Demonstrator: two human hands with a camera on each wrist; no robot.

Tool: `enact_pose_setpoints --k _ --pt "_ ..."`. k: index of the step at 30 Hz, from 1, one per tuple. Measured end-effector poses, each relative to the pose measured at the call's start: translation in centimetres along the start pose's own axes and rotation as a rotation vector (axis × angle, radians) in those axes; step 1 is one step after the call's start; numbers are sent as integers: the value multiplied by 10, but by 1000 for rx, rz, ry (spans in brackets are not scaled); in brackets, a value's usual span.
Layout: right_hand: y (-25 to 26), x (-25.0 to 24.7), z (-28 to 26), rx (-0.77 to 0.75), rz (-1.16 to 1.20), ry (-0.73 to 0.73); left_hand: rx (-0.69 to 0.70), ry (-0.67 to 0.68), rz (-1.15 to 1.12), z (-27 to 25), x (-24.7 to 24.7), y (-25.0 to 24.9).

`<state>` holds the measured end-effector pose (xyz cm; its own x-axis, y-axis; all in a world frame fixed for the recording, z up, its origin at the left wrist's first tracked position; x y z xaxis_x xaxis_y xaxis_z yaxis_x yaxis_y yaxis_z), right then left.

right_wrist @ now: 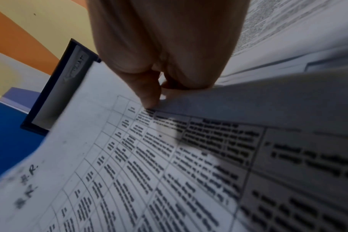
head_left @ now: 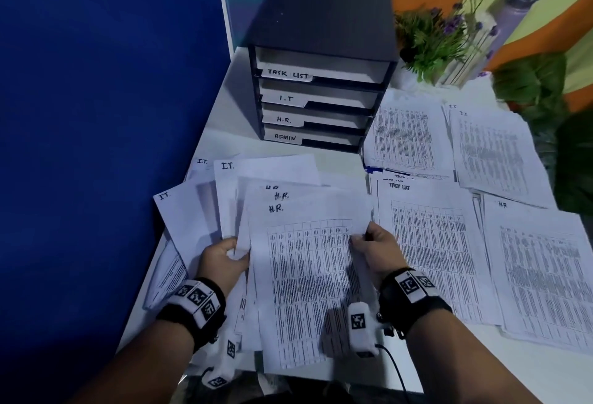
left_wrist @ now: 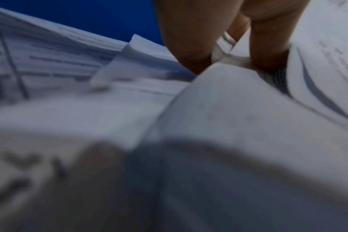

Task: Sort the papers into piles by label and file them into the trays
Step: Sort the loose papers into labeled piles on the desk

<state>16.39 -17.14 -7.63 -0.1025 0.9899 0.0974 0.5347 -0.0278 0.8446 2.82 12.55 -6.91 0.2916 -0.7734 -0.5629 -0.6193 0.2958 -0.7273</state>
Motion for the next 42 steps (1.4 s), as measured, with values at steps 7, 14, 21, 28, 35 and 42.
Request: enact_pose_setpoints --k 7,14,21,28,35,42 --pt "14 -5 -8 -76 56 -54 46 -80 72 -6 -16 -22" --pt "45 -1 -23 -249 -8 -109 161 71 170 -20 1 -53" --pt "65 2 -42 -154 125 86 172 -106 16 -18 -15 -91" --pt "80 -54 -45 -150 -203 -106 299 -212 175 -34 -3 -153" --pt "138 -166 -15 -285 -323 -236 576 -240 343 -69 42 -229" --pt "163 -303 6 -296 -118 -461 1000 -274 175 -120 79 -313"
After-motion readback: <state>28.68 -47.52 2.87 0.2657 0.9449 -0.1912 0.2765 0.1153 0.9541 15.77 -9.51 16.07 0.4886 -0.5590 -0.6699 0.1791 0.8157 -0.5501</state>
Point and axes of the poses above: each hand's wrist, its own z-axis towards the middle knuckle, its own x-axis out of the palm, y = z × x, the point moved 9 cm from there along z, towards the middle knuckle, and after that the axes turned 13 degrees about z, right-handed, at the moved point
